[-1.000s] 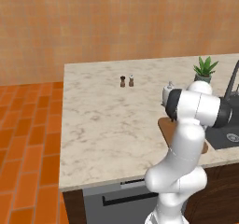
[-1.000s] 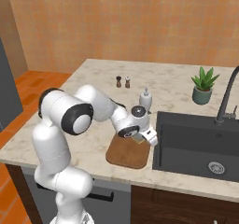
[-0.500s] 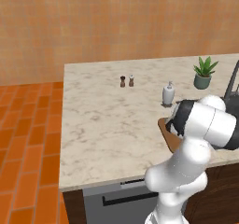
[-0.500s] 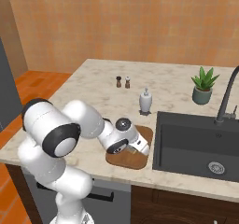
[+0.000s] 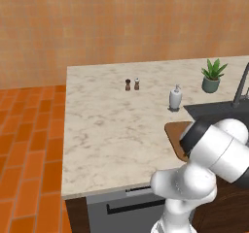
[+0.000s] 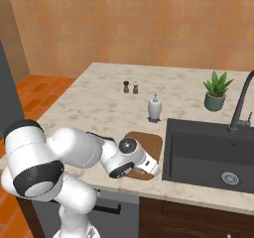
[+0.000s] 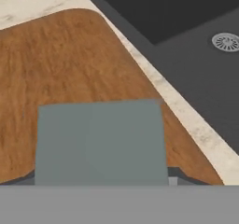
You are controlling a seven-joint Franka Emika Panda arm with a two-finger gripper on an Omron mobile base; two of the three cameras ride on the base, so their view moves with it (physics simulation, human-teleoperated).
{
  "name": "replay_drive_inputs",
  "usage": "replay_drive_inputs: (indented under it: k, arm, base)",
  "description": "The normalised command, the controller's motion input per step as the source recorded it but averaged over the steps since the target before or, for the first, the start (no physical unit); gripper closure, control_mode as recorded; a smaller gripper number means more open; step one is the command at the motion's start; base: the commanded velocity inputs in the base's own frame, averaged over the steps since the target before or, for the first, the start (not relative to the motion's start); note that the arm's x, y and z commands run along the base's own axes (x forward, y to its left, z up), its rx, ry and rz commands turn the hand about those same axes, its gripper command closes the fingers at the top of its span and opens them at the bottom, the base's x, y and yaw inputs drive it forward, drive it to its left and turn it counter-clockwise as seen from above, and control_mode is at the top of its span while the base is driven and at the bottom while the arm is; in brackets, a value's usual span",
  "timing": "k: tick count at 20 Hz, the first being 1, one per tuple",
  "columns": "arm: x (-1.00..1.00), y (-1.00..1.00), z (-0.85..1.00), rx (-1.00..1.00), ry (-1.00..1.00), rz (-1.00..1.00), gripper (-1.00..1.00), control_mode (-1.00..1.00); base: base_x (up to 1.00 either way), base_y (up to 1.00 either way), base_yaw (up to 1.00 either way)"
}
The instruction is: Pick up the sponge from the counter and clean the cutting board by briefly scrubbing or pressing down on the cutting board. Once finished, release the sponge.
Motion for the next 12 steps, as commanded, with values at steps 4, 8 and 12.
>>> replay_drive_inputs:
  k: [4, 8, 12]
  arm:
    - [0.0, -0.61, -0.05, 0.0, 0.0, 0.06, 1.0, -1.0]
    - [0.0, -0.44, -0.12, 0.0, 0.0, 0.02, 1.0, -1.0]
    - [0.23, -0.05, -0.09, 0.0, -0.05, 0.0, 1.0, -1.0]
  base:
    - [0.0, 0.0, 0.0]
    - [0.0, 0.0, 0.0]
    - [0.0, 0.0, 0.0]
